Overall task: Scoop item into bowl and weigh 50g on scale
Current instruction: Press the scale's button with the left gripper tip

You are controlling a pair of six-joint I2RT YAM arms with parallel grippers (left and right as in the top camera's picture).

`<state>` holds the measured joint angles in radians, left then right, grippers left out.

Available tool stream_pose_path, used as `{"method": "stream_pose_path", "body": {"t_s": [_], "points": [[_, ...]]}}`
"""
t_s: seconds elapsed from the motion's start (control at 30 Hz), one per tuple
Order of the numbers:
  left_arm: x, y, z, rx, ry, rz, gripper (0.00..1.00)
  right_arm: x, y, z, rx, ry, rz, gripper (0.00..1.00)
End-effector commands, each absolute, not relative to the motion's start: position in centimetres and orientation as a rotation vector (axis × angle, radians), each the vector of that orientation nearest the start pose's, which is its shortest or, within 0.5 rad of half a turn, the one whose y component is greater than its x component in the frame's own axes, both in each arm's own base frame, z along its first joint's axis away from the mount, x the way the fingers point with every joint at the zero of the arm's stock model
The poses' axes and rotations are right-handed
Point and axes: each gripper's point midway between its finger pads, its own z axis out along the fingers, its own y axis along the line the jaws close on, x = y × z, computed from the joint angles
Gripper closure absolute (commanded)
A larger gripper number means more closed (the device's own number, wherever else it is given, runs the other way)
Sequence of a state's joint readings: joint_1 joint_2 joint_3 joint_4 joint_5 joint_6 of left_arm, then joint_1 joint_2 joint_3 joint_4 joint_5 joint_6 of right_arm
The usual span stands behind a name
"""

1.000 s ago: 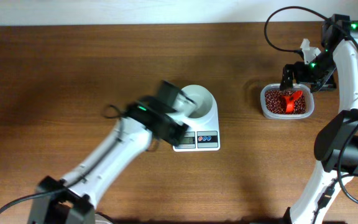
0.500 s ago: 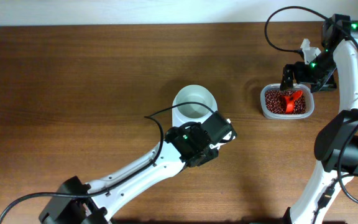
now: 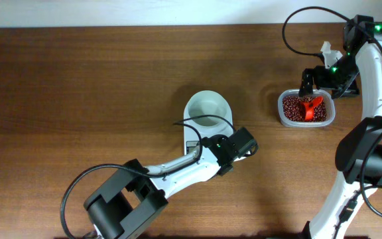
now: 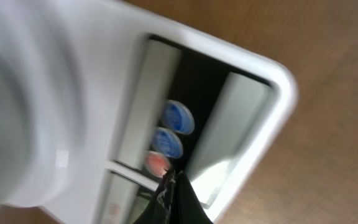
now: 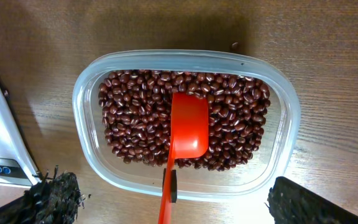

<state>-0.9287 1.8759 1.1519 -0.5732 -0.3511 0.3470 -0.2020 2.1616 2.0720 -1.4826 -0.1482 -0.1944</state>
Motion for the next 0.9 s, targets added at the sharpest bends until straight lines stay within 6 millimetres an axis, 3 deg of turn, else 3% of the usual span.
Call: {"method": "stream_pose_path", "body": {"t_s": [0.0,0.13,0.27,0.33,0.47,0.57,0.87], "points": [[30.2,-26.4,2.5,1.510,2.216,0.497,1.00,41.8,-5.8,13.1,-0.005,3.087,0.217,0.01],[30.7,-26.4,1.8,1.494,2.223,0.489,1.00,41.8,-5.8,13.1,-0.005,3.087,0.216,0.01],[30.4,-26.6,-0.3,1.527,2.242,0.485,1.00,41.8,-5.8,13.1,-0.005,3.087,0.217,0.01],[29.8,-27.6,-0.6,1.551,2.248,0.405,1.00,41.8,-5.8,13.1,-0.005,3.087,0.217,0.01],[28.8,-27.0,-1.0,1.599,2.271,0.420,1.00,41.8,-5.8,13.1,-0.005,3.087,0.216,0.01],[27.2,-27.5,-1.6,1.739,2.251,0.345,1.00,41.8,-5.8,13.1,-0.005,3.087,0.217,0.01],[26.2,-27.5,-2.2,1.834,2.241,0.302,1.00,41.8,-5.8,13.1,-0.005,3.087,0.217,0.01]]}}
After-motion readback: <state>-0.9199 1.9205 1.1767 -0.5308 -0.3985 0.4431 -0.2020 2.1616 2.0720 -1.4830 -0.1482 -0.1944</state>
